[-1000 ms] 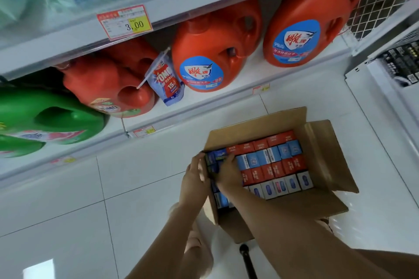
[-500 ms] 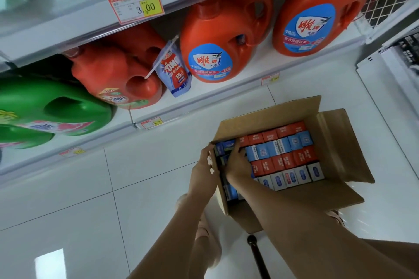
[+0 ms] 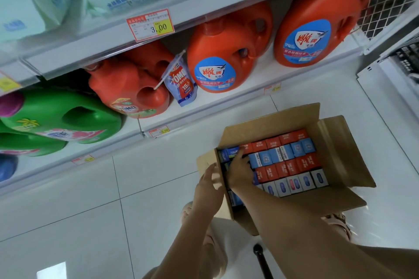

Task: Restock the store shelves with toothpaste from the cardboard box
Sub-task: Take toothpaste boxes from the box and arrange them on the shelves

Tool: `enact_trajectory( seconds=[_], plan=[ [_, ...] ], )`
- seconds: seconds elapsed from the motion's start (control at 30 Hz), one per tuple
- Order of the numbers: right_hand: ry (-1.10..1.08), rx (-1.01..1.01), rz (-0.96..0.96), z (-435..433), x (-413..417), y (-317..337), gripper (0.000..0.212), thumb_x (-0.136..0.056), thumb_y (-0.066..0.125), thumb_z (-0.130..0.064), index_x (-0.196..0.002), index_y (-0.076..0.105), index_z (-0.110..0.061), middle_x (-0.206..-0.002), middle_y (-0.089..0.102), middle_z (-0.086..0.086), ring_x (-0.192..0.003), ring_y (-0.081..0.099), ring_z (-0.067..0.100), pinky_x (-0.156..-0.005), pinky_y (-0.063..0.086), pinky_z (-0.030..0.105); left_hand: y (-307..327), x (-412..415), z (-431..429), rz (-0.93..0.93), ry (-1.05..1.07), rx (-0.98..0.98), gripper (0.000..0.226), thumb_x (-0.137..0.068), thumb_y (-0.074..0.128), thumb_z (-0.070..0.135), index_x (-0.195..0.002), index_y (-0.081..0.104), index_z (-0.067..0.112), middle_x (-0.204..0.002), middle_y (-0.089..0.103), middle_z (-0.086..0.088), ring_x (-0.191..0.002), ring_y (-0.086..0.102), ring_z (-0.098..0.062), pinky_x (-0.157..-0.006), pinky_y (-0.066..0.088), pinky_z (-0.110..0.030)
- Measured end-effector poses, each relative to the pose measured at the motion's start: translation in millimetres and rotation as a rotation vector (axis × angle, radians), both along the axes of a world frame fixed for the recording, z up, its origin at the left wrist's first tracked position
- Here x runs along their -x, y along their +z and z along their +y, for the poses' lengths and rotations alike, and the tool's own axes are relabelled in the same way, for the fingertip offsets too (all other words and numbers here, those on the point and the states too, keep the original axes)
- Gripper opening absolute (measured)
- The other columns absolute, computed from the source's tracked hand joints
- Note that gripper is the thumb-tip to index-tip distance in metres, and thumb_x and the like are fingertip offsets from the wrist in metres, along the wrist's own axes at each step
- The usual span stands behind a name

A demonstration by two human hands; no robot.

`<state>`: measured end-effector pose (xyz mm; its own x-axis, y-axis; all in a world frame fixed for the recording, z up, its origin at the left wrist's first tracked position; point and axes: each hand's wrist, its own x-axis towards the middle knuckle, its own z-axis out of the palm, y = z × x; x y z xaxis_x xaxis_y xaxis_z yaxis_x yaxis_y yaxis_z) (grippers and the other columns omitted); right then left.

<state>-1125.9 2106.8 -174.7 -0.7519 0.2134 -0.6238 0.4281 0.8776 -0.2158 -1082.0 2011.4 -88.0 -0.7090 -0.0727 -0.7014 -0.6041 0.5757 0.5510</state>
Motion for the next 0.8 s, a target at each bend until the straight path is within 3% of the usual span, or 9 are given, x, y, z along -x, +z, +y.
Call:
enact_trajectory(
  seconds=[0.07,0.13,0.23,0.3,0.4,0.47,0.63,0.73,0.8],
  plan=[
    [-0.001,-0.014,0.023,-0.1,0.6,-4.5,0.082,-0.095,0.052,-0.029,-0.149,-0.004,-0.001,-0.134,0.042,0.021,-0.115,0.053,0.033,-0.085,0.049,0.038,-3.8,-1.9,-4.2,-0.053,-0.006,-0.006,0.066,-0.092,0.051,0.006,-0.148,0.024,0.029,-0.132,0.053,0.002,-0.107,0.058,-0.015,-0.077,0.049,-0.025],
    [0.004,-0.012,0.064,-0.4,-0.2,-9.4,0.083,-0.095,0.051,-0.030,-0.149,-0.005,0.000,-0.132,0.046,0.019,-0.112,0.056,0.031,-0.084,0.049,0.037,-7.1,-1.9,-8.0,-0.099,-0.004,-0.023,0.068,-0.092,0.048,0.004,-0.149,0.022,0.032,-0.126,0.054,0.000,-0.090,0.061,-0.017,-0.066,0.048,-0.023],
    [0.006,-0.002,0.099,1.0,-1.4,-12.7,0.084,-0.094,0.054,-0.033,-0.149,-0.001,-0.001,-0.128,0.050,0.016,-0.111,0.057,0.030,-0.084,0.049,0.036,-11.1,1.7,-12.7,-0.130,0.043,-0.062,0.069,-0.091,0.042,-0.001,-0.148,0.026,0.033,-0.126,0.051,0.002,-0.070,0.053,-0.005,-0.057,0.044,-0.014],
    [-0.026,0.024,0.095,2.0,-2.7,-12.4,0.086,-0.092,0.058,-0.032,-0.149,0.000,-0.004,-0.129,0.049,0.017,-0.112,0.057,0.031,-0.084,0.049,0.037,-13.6,4.8,-15.8,-0.124,0.065,-0.089,0.066,-0.090,0.041,-0.005,-0.147,0.032,0.029,-0.136,0.049,0.003,-0.071,0.050,-0.001,-0.050,0.041,-0.006],
    [-0.049,0.003,0.115,2.0,-4.8,-6.5,0.081,-0.088,0.063,-0.033,-0.147,0.013,-0.009,-0.126,0.050,0.017,-0.109,0.057,0.031,-0.079,0.048,0.034,-16.0,9.0,-18.2,-0.103,0.071,-0.085,0.063,-0.090,0.041,-0.006,-0.145,0.037,0.024,-0.141,0.048,-0.002,-0.087,0.055,-0.013,-0.046,0.038,-0.006],
    [-0.091,0.044,0.167,1.9,-5.7,2.8,0.073,-0.083,0.067,-0.033,-0.139,0.025,-0.012,-0.119,0.053,0.016,-0.102,0.059,0.030,-0.071,0.047,0.033,-15.2,10.3,-17.6,-0.102,0.074,-0.073,0.061,-0.091,0.041,-0.003,-0.145,0.037,0.024,-0.142,0.047,-0.001,-0.101,0.056,-0.016,-0.049,0.039,-0.003],
    [-0.129,0.177,0.266,7.7,-9.7,45.2,0.058,-0.077,0.073,-0.026,-0.121,0.037,-0.015,-0.108,0.056,0.012,-0.089,0.059,0.026,-0.060,0.040,0.027,-3.4,11.1,-13.1,-0.085,0.061,-0.042,0.058,-0.090,0.049,0.003,-0.143,0.039,0.024,-0.141,0.047,-0.001,-0.095,0.060,-0.022,-0.053,0.040,-0.010],
    [-0.110,0.203,0.288,18.7,-13.8,91.2,0.058,-0.075,0.074,-0.024,-0.120,0.038,-0.018,-0.108,0.054,0.007,-0.092,0.058,0.024,-0.063,0.041,0.028,19.4,11.5,-7.7,-0.050,-0.038,-0.013,0.063,-0.087,0.059,0.009,-0.144,0.035,0.017,-0.134,0.053,-0.003,-0.110,0.057,-0.021,-0.069,0.043,-0.013],
    [-0.130,0.237,0.303,32.8,-18.0,127.4,0.055,-0.075,0.075,-0.027,-0.119,0.042,-0.019,-0.107,0.054,0.003,-0.096,0.057,0.023,-0.070,0.040,0.028,34.0,11.9,-2.9,0.005,-0.095,-0.071,0.067,-0.078,0.071,0.013,-0.138,0.040,0.014,-0.123,0.059,-0.009,-0.113,0.057,-0.027,-0.079,0.046,-0.023]
  ],
)
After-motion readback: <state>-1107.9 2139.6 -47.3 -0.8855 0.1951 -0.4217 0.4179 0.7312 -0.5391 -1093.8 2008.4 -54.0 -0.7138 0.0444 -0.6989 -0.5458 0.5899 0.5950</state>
